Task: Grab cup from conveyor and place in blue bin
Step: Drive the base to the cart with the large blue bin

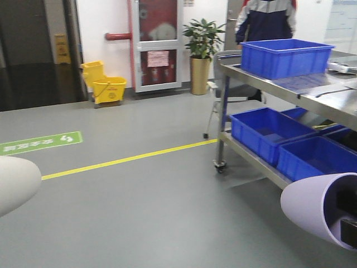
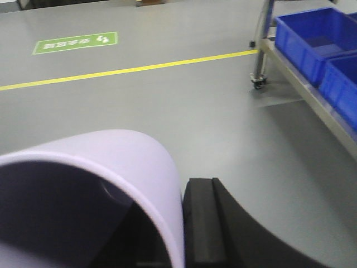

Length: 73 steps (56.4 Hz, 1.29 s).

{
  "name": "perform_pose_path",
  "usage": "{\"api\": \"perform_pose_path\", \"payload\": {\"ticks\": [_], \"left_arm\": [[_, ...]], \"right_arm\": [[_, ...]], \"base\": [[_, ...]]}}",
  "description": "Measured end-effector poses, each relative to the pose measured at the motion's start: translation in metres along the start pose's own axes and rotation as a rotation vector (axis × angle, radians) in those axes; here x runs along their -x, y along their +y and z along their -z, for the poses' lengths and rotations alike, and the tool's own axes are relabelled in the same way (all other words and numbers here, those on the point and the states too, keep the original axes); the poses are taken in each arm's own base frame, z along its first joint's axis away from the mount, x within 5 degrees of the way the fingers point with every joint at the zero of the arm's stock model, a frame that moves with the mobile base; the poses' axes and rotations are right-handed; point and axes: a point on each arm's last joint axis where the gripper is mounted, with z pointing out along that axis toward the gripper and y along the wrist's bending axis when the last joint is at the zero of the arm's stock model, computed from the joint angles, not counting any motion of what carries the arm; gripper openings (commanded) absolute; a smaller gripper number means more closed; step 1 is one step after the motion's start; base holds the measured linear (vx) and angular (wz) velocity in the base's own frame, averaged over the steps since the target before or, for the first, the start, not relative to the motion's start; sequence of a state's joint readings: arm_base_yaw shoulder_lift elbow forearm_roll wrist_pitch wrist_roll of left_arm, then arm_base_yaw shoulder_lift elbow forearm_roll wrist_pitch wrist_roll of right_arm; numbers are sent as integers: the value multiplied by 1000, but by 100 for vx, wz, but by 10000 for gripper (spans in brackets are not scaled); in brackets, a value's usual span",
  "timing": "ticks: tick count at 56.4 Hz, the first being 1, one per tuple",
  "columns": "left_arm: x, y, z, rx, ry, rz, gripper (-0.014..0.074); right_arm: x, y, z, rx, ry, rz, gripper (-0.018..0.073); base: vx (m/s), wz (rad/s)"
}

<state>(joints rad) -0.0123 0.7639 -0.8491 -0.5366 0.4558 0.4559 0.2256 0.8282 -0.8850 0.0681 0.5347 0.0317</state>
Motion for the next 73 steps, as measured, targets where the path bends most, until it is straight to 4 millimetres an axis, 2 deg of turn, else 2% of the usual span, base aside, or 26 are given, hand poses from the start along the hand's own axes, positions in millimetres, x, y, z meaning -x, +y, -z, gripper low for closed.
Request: {"api": "perform_pose_path", "payload": {"ticks": [20, 73], "left_arm": [[0, 0, 0, 0, 0, 1, -7], [0, 0, 0, 0, 0, 1, -7]], "right_arm": [[0, 0, 0, 0, 0, 0, -9], [0, 0, 0, 0, 1, 0, -9]], "base": [[26, -24], [35, 3]]}}
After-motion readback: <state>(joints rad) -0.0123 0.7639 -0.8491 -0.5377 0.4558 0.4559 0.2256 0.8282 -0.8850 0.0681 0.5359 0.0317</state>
